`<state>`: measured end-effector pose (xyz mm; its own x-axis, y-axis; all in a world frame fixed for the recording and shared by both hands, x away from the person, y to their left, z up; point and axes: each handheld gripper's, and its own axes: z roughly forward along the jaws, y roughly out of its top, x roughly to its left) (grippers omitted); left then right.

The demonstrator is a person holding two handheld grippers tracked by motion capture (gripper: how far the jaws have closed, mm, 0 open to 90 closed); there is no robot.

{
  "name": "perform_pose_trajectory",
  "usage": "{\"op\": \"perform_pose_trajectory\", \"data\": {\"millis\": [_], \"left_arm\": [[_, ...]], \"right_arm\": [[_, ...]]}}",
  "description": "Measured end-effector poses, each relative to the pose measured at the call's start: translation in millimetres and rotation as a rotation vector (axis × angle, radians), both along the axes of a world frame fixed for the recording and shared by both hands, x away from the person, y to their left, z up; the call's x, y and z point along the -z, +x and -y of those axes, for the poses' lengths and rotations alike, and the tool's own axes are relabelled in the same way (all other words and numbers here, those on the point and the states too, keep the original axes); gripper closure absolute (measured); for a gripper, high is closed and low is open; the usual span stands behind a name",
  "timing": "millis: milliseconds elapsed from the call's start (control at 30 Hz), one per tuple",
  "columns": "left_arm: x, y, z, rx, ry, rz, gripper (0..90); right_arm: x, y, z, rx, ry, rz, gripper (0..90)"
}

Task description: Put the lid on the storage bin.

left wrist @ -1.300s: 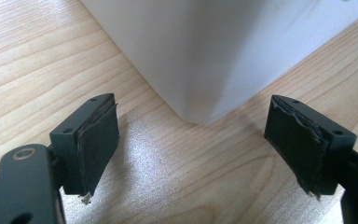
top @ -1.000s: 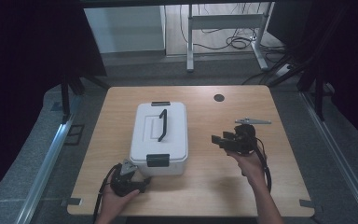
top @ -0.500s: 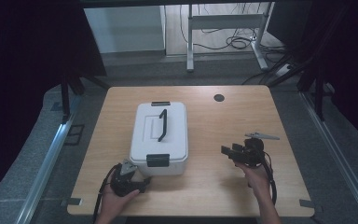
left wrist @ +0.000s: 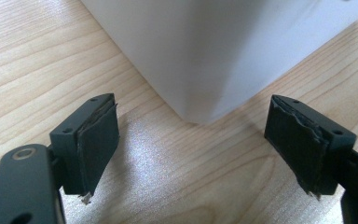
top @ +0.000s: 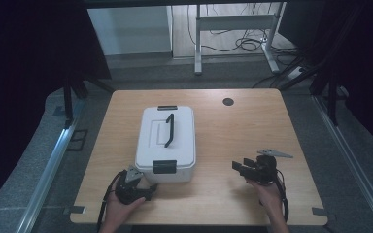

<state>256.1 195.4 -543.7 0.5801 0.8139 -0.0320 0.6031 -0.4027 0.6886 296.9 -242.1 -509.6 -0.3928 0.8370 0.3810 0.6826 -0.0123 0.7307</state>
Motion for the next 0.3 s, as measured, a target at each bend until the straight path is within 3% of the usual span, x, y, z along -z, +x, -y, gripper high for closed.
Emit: {"op": "perform_pose_trajectory", "data": {"millis": [233,300], "left_arm": [[0.2,0.1,0.0,-0.002,-0.003,0.001,17.5],[0.2,0.1,-0.1,-0.003,-0.003,0.001,17.5]], "right_arm": [[-1.0,-3.2,2.0,-0.006,-0.004,0.036,38.7],[-0.7,-2.6,2.4,-0.007,-0.025,0.043,37.6]]}}
